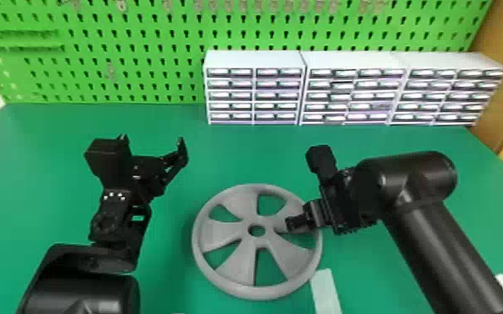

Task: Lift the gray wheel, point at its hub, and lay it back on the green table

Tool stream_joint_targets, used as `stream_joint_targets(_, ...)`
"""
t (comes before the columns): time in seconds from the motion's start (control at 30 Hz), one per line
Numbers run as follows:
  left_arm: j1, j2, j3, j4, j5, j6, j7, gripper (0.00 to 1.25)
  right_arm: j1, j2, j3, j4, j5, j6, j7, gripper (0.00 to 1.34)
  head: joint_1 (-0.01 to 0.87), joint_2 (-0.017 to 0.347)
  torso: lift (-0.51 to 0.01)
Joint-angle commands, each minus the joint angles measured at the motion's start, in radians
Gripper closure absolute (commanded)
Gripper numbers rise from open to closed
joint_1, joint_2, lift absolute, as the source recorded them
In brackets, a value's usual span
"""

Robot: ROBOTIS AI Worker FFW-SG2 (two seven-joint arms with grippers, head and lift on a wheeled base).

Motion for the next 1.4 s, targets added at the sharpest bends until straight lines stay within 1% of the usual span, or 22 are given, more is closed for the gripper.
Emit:
stream_joint_targets(0.0, 0.0, 0.0, 0.001, 0.0, 0.0, 0.0, 0.0, 0.11, 0.0, 0.0, 0.004, 0.0, 0.001, 0.006, 0.0, 0.3, 0.692, 0.048, -0.093)
stream_joint_targets(0.03, 0.0, 0.0, 0.001, 0.0, 0.0, 0.0, 0.0, 0.11, 0.0, 0.0, 0.002, 0.0, 0.003, 0.009, 0.0, 0.38, 0.692, 0.048, -0.093)
stream_joint_targets(0.07, 0.0, 0.0, 0.001, 0.0, 0.0, 0.0, 0.0, 0.11, 0.0, 0.0, 0.002, 0.0, 0.006, 0.015, 0.0, 0.49, 0.692, 0.048, -0.093)
stream_joint_targets(0.1, 0.0, 0.0, 0.0, 0.0, 0.0, 0.0, 0.0, 0.11, -0.002, 0.002, 0.001, 0.0, 0.012, 0.023, 0.0, 0.68, 0.692, 0.048, -0.093)
stream_joint_targets(0.13, 0.0, 0.0, 0.0, 0.0, 0.0, 0.0, 0.0, 0.11, -0.003, 0.002, 0.001, 0.0, 0.017, 0.029, 0.0, 0.82, 0.692, 0.048, -0.093)
stream_joint_targets(0.2, 0.0, 0.0, 0.0, 0.0, 0.0, 0.0, 0.0, 0.11, -0.006, 0.003, 0.004, 0.0, 0.029, 0.04, 0.0, 1.01, 0.692, 0.048, -0.093)
stream_joint_targets(0.33, 0.0, 0.0, 0.0, 0.0, 0.0, -0.001, 0.0, 0.11, -0.015, 0.003, 0.014, 0.0, 0.044, 0.056, 0.0, 1.05, 0.692, 0.048, -0.093)
stream_joint_targets(0.43, 0.0, 0.0, 0.0, 0.0, 0.0, -0.001, 0.0, 0.11, -0.02, 0.003, 0.022, 0.0, 0.052, 0.067, 0.0, 1.14, 0.692, 0.048, -0.093)
stream_joint_targets(0.47, 0.0, 0.0, 0.001, 0.0, 0.0, 0.0, 0.0, 0.11, -0.021, 0.003, 0.022, 0.0, 0.055, 0.067, 0.0, 1.15, 0.692, 0.048, -0.093)
stream_joint_targets(0.87, 0.0, 0.001, 0.001, 0.0, 0.0, -0.001, 0.0, 0.11, -0.018, 0.0, 0.022, 0.004, 0.058, 0.075, 0.0, 1.18, 0.692, 0.048, -0.093)
stream_joint_targets(1.13, 0.0, 0.001, 0.001, 0.0, 0.0, -0.001, 0.0, 0.11, -0.012, -0.003, 0.016, 0.007, 0.041, 0.056, 0.0, 1.18, 0.692, 0.048, -0.093)
stream_joint_targets(1.37, -0.002, 0.001, 0.004, 0.0, 0.0, 0.0, 0.0, 0.11, -0.011, -0.004, 0.001, -0.033, 0.029, 0.05, 0.0, 1.18, 0.692, 0.048, -0.093)
